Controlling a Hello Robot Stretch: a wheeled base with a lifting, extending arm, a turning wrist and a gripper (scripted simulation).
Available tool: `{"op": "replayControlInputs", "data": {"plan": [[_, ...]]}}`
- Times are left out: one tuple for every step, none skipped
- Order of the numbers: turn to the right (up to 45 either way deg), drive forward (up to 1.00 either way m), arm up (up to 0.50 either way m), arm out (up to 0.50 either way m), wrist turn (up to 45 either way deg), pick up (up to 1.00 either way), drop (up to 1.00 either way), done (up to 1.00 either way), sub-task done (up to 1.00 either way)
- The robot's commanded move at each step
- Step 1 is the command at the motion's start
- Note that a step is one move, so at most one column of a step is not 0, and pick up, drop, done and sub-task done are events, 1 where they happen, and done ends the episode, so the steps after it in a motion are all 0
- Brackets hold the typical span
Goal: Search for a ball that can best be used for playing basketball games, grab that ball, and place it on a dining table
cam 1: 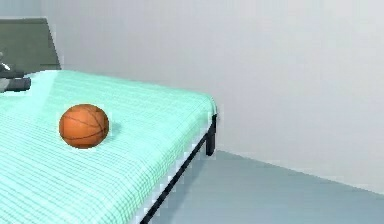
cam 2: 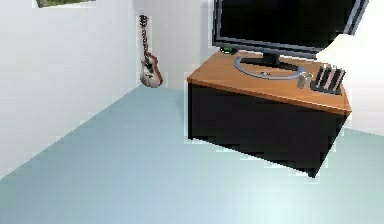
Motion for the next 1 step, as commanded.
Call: {"op": "replayControlInputs", "data": {"plan": [[3.0,0.00,0.00,0.00,0.0,0.00,0.00,0.00,0.00]]}}
